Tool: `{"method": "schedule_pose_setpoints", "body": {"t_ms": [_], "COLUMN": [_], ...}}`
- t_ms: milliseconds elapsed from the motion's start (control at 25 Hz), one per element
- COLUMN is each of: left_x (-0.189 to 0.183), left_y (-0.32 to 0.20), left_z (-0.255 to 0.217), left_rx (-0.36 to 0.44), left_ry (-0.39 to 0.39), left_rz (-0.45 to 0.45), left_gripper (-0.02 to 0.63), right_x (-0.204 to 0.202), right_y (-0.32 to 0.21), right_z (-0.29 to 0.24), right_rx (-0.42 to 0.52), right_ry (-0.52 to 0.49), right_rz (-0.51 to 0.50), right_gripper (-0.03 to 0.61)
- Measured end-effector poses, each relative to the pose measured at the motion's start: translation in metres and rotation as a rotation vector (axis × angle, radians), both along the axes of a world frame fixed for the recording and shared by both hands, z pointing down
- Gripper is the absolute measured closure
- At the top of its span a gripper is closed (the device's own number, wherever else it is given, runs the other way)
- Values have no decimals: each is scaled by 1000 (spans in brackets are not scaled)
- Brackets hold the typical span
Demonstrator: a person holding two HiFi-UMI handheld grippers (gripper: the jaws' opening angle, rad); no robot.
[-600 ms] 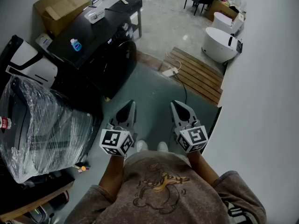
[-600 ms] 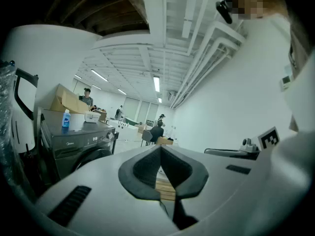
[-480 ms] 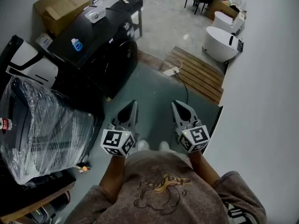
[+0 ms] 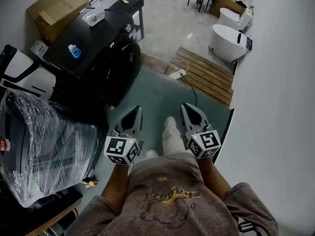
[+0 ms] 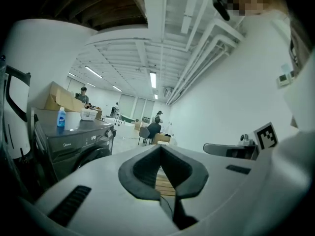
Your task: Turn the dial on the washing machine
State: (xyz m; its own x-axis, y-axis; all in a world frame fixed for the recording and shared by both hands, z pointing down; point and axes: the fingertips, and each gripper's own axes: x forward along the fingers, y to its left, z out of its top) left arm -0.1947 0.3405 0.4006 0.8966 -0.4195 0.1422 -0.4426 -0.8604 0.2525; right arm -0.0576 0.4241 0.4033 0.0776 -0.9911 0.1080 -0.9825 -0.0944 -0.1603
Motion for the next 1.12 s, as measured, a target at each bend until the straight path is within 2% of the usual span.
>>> {"method": "schedule_pose_setpoints", "body": {"t_ms": [200,440,840,1120], "left_x": [26,73,149,172], "left_y": [-34,-100,-227,-281], "left_z": [6,10,-8,2], "left_rx": [3,0,-7,-25], "left_ry": [-10,-28,-37,-34], "left_rz": [-3,-38,-195,-316], "left_gripper": [621,621,621,621], "right_x": [23,72,146,168], "right_y": [-38,-114,-265,-333], "right_z": [7,15,1,9], "right_rx": [-1,2,-23,-46], "right_ry": [-2,-41,-38,-39], "right_rz": [-13,-51,-262,-407], "right_gripper": [578,578,578,578]}}
